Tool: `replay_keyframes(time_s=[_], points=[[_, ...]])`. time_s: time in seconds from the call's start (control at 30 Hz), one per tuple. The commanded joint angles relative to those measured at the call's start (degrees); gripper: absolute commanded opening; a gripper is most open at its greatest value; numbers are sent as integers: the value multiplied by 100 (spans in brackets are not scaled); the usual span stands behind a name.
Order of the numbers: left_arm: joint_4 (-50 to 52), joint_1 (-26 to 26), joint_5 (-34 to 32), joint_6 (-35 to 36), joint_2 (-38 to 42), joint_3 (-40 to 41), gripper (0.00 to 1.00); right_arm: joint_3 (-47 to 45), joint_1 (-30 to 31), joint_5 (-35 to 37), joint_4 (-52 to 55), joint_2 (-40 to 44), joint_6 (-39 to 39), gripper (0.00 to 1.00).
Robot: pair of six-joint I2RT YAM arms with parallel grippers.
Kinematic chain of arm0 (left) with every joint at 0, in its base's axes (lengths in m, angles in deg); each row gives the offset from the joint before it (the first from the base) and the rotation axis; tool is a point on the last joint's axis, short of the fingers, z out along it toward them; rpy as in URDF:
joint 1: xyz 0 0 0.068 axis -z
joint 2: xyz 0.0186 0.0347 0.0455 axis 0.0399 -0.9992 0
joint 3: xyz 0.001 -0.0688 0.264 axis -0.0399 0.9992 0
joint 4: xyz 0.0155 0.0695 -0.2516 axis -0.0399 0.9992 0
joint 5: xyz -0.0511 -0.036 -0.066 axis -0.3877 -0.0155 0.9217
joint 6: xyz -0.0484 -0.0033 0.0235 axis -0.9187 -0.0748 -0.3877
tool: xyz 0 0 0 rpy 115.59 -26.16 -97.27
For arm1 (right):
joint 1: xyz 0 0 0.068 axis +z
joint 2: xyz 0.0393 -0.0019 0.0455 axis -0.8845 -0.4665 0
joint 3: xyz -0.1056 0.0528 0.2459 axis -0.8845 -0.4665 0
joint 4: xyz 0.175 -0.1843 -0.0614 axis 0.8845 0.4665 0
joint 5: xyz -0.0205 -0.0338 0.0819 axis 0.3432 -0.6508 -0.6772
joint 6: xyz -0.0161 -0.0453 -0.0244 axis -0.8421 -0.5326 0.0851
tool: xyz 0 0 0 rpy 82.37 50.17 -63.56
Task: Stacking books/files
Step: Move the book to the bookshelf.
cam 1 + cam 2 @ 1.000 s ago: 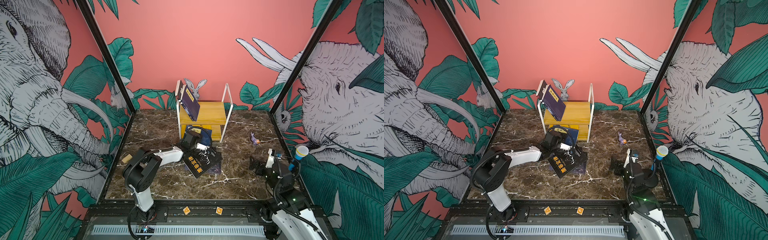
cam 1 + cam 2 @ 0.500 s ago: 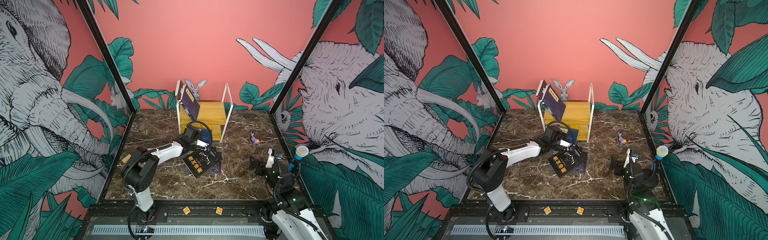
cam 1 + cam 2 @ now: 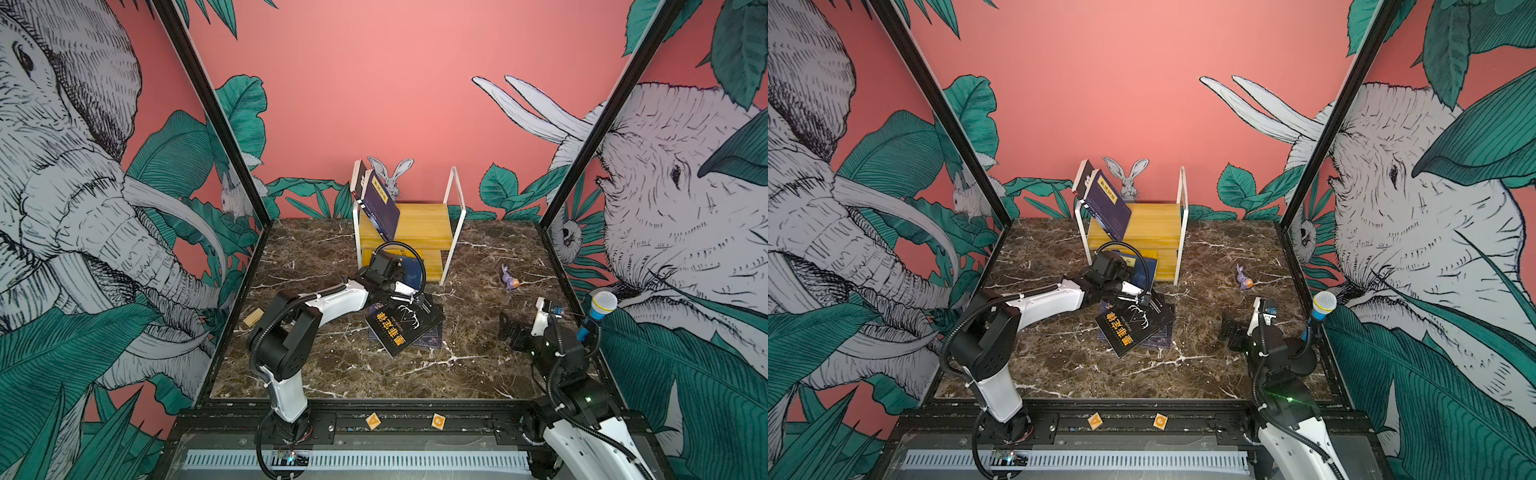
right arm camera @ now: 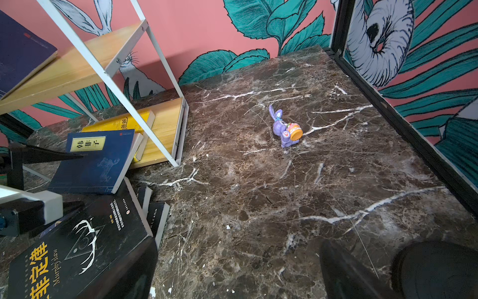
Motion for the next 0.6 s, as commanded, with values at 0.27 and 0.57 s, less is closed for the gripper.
replay_keyframes(time_s=[0.27,0.57], points=[[-486,-36,-137,-65,-217,-229,77,69,-11,78,-78,18,-43,99],[-946,-84,-414,-314,-497,-402,67,76,-12,81,-80,21,-43,99]])
